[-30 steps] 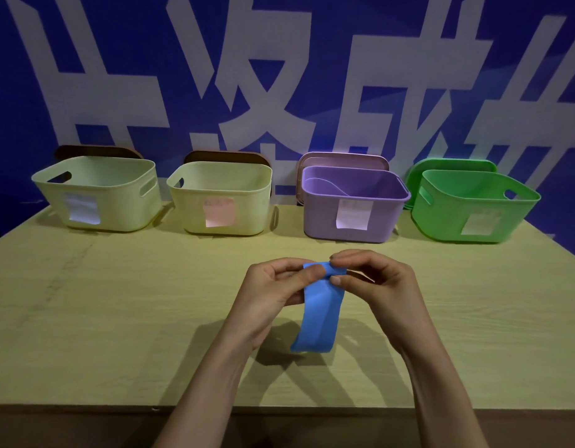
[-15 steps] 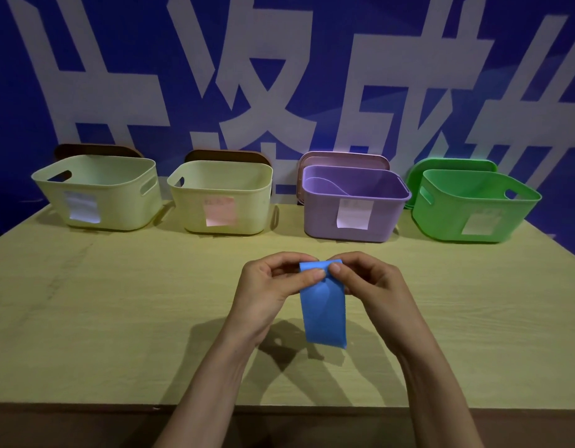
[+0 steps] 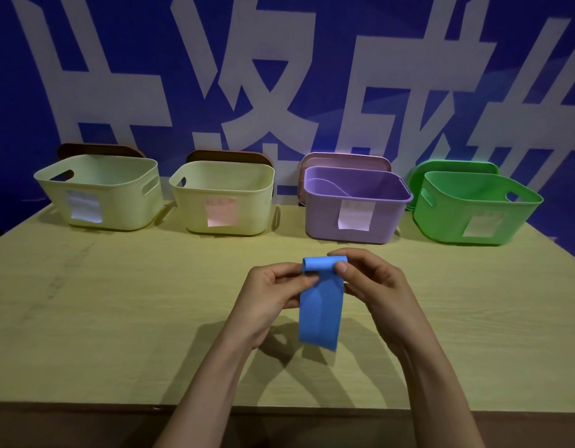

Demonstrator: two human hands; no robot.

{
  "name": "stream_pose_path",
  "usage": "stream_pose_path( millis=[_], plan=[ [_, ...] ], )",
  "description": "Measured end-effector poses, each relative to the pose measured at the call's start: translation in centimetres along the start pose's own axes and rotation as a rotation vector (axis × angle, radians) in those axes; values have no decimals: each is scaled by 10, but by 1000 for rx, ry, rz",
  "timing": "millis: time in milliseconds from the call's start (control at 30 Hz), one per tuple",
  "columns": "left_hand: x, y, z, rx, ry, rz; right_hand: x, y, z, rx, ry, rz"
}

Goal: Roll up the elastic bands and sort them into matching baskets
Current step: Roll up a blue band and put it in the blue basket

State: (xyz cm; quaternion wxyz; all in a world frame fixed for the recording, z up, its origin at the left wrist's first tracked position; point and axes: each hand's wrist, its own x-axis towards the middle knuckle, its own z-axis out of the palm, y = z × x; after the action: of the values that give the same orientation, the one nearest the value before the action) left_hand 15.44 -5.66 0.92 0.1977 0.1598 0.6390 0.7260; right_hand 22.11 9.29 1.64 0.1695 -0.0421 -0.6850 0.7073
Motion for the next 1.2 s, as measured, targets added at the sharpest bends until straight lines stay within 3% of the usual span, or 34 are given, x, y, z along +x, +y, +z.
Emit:
stream_pose_path(
  millis=[333, 467, 767, 1200],
  plan=[
    [-1, 1, 3, 74, 23, 142, 2, -2, 4, 157, 31, 41],
    [-1, -1, 6, 104, -51, 80, 1, -5, 7, 181, 47, 62],
    [-1, 2, 10, 88, 41, 48, 6, -2, 13, 234, 95, 160],
    [-1, 0, 9, 79, 107, 64, 4, 3, 5, 182, 13, 57]
  ],
)
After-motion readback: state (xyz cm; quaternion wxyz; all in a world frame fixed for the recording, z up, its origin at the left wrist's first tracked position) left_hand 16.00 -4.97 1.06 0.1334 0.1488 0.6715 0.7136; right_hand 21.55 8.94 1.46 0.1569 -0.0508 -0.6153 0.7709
